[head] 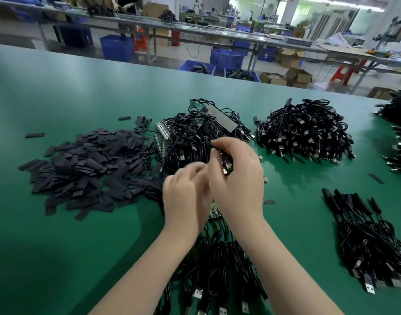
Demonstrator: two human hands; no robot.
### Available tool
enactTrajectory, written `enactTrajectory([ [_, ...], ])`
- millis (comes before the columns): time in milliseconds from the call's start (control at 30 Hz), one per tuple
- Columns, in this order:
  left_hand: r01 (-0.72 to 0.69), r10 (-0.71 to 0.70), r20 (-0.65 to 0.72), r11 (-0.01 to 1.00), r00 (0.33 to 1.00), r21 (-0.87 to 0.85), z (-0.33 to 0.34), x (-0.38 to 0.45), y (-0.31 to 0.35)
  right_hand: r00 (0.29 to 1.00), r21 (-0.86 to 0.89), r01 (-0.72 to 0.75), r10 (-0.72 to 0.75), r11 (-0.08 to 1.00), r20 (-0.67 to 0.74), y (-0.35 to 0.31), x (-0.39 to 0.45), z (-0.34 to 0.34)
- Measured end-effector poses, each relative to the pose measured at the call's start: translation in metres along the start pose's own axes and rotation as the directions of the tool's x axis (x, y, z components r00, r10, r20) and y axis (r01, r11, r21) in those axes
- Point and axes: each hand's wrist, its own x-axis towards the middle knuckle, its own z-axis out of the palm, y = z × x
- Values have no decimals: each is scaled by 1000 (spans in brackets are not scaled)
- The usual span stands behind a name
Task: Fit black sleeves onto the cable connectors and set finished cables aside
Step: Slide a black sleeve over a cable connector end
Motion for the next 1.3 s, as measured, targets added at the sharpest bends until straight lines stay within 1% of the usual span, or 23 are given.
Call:
enactTrajectory([
  [67,88,-134,-186,967,973,-239,-17,13,-12,998,108,-30,36,994,-51,-6,8,6],
  [100,109,-201,-286,945,937,-307,-26,20,-18,996,168,-82,86,982,-19,-6,12,9],
  [167,137,-318,-459,913,830,-384,-40,31,-32,975,183,-196,171,963,144,0,18,21],
  [233,131,-390,-552,883,737,-450,-48,37,-46,911,8,-193,176,981,373,11,21,38],
  [267,120,-399,-581,881,709,-458,-50,38,-53,860,-80,-130,152,988,488,16,20,48],
  [333,106,-378,-617,897,690,-430,-50,39,-61,735,-175,59,75,983,674,20,14,68],
  [400,114,-336,-638,925,693,-364,-49,38,-63,634,-216,263,1,940,773,22,4,89],
  [467,117,-280,-660,952,697,-281,-47,37,-64,574,-275,435,-29,857,818,22,-4,107],
  [567,103,-228,-666,970,710,-222,-49,37,-66,597,-344,540,-61,768,800,19,-7,119],
  [600,104,-213,-666,974,715,-200,-49,37,-67,607,-355,552,-72,755,791,18,-6,122],
  [700,141,-193,-680,981,708,-132,-50,35,-64,580,-362,569,-48,738,813,11,-3,122],
  [733,156,-185,-689,982,701,-105,-49,34,-61,589,-352,571,-71,742,805,9,-3,118],
  [800,125,-99,-702,992,705,-14,-46,32,-57,679,-364,583,-190,726,709,6,-7,110],
  [833,86,-35,-696,996,717,38,-43,30,-55,746,-373,549,-237,748,622,6,-10,106],
  [867,44,21,-677,996,736,78,-40,28,-53,823,-334,460,-254,823,507,10,-11,103],
  [900,5,60,-641,995,765,99,-37,26,-51,884,-215,325,-215,921,416,14,-11,99],
  [933,-25,78,-585,995,807,98,-32,23,-48,917,-88,137,-93,987,389,17,-8,93],
  [967,-43,76,-508,996,858,78,-28,20,-44,921,-1,-53,50,999,386,23,-3,84],
  [1000,-47,64,-411,998,910,50,-23,17,-41,912,66,-213,174,975,373,31,3,73],
  [1067,-38,34,-173,999,984,-20,-14,11,-35,869,173,-423,345,889,355,53,10,46],
  [1100,-34,30,-60,997,998,-62,-9,8,-32,848,205,-480,393,853,355,64,10,33],
  [1167,-38,54,122,990,991,-134,-1,3,-28,830,222,-529,445,819,337,84,4,10],
  [1300,-74,128,339,983,932,-167,12,-7,-22,833,223,-543,487,810,261,107,-23,-14],
])
